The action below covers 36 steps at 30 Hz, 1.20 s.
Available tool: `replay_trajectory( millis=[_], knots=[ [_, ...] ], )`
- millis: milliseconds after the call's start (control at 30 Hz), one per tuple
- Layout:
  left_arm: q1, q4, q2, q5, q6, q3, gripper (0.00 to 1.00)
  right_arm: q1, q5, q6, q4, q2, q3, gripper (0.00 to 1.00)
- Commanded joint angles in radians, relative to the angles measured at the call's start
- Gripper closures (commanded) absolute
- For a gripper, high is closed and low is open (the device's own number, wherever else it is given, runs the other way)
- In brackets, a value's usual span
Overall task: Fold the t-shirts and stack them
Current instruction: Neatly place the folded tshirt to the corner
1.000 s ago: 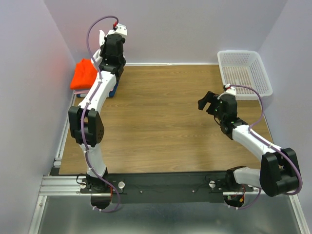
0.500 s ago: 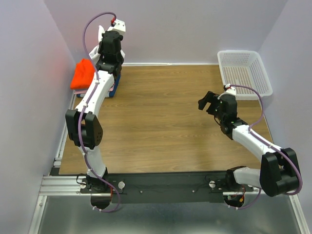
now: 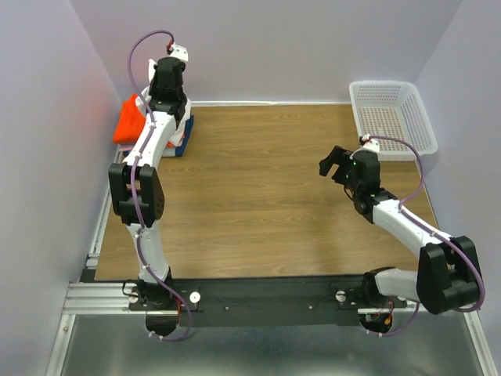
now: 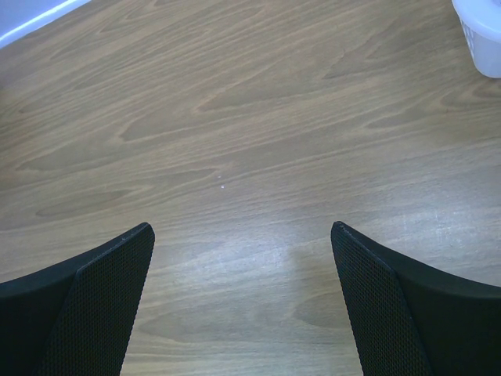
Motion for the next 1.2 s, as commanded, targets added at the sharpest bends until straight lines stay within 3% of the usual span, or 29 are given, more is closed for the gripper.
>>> replay_trajectory(
  millis=[0, 300, 733, 800, 833, 900, 933, 1167],
  knots=[
    [0.042, 0.012, 0.047, 0.036, -0.011, 0.043, 1.0, -0.006, 0.036, -0.015, -0.023, 0.024, 0.037, 0.0],
    [0.111, -0.006, 0.165, 0.09, -0.039, 0.095, 1.0, -0.004, 0.048, -0.018, -0.03, 0.037, 0.049, 0.0],
    [0.218, 0.017, 0.202, 0.147, -0.067, 0.063, 1.0, -0.004, 0.04, -0.024, -0.039, 0.073, 0.065, 0.0],
    [0.224, 0.015, 0.21, 0.157, -0.071, 0.068, 0.8, -0.004, 0.051, -0.024, -0.046, 0.07, 0.06, 0.0],
    [0.23, 0.015, 0.22, 0.154, -0.076, 0.074, 0.52, -0.004, 0.053, -0.025, -0.046, 0.064, 0.058, 0.0],
    [0.253, -0.004, 0.233, 0.156, -0.109, 0.098, 0.35, -0.006, 0.06, -0.025, -0.049, 0.057, 0.06, 0.0],
    [0.26, -0.017, 0.248, 0.154, -0.126, 0.138, 0.02, -0.004, 0.065, -0.025, -0.053, 0.05, 0.06, 0.0],
    [0.293, -0.095, 0.201, 0.188, -0.249, 0.239, 0.02, -0.004, 0.053, -0.01, -0.072, 0.009, 0.054, 0.0]
  ],
)
